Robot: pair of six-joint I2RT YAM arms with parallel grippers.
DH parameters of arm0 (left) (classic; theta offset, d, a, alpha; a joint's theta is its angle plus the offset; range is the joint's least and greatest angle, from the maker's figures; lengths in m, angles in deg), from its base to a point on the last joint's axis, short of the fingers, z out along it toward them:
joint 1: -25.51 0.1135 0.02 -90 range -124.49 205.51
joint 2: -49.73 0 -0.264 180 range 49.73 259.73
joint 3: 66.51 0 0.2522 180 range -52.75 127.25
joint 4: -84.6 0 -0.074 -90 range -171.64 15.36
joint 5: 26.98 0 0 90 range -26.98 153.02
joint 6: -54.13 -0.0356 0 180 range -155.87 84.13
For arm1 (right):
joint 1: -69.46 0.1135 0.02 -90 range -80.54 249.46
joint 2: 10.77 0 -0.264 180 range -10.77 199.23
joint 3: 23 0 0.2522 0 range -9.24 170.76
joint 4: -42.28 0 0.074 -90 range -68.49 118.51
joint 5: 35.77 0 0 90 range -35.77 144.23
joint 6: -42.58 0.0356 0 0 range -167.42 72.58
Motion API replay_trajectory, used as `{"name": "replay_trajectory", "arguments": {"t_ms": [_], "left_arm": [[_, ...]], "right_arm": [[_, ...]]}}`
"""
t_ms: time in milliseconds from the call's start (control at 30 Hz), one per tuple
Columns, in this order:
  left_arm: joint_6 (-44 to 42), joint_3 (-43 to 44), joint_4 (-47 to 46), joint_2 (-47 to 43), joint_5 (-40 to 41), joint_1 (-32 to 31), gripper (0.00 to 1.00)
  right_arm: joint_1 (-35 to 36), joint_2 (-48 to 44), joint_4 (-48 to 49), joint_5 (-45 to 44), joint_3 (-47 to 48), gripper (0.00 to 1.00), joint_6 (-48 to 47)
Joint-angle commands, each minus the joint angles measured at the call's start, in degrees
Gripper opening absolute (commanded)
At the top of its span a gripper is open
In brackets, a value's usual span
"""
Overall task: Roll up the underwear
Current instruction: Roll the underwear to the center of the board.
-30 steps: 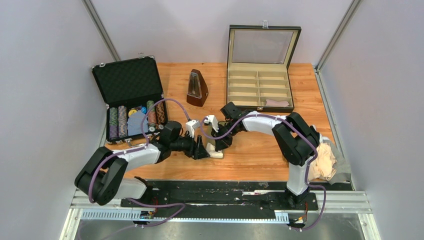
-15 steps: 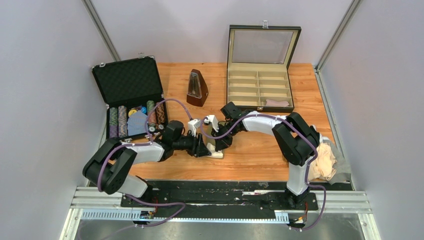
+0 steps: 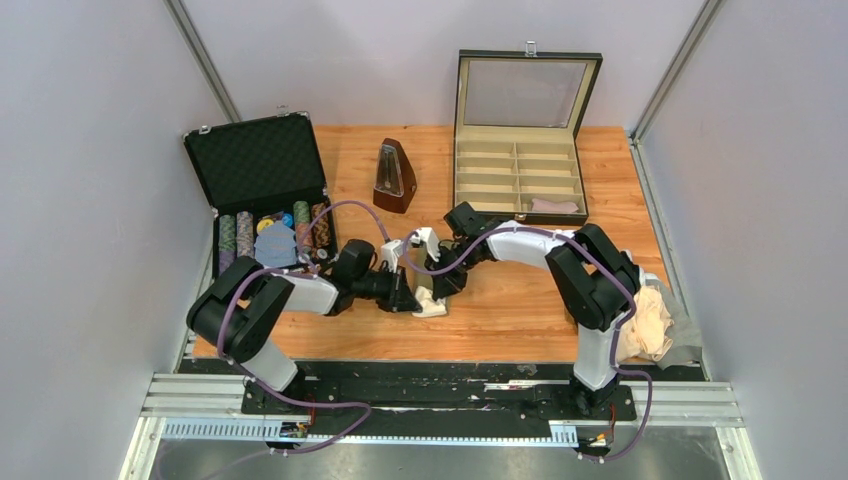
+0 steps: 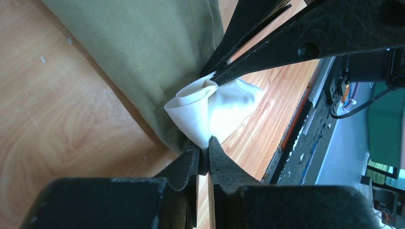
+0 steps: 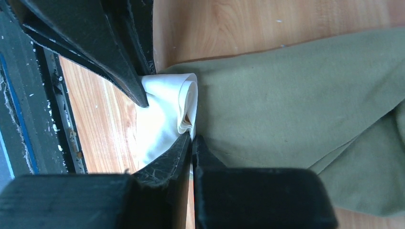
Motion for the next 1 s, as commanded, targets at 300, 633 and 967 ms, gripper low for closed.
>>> {"name": "replay_trajectory", "arguments": {"t_ms": [300, 633, 967], "left_arm": [[-0.4, 7.2, -0.6, 5.3, -5.1, -0.5, 0.05], [-0.8, 9.8, 2.2, 7.7, -5.9, -1.0, 0.02], [-0.4, 14.3, 6.6, 13.0, -5.8, -1.1, 0.03]], "right_arm": [[-2.2, -6.0, 4.4, -5.2, -0.2, 0.27, 0.9], [-6.7, -29.3, 13.6, -11.8, -16.7, 0.61, 5.0], [-0.3, -41.5, 29.5, -2.5, -39.0, 0.97, -24.7]]}}
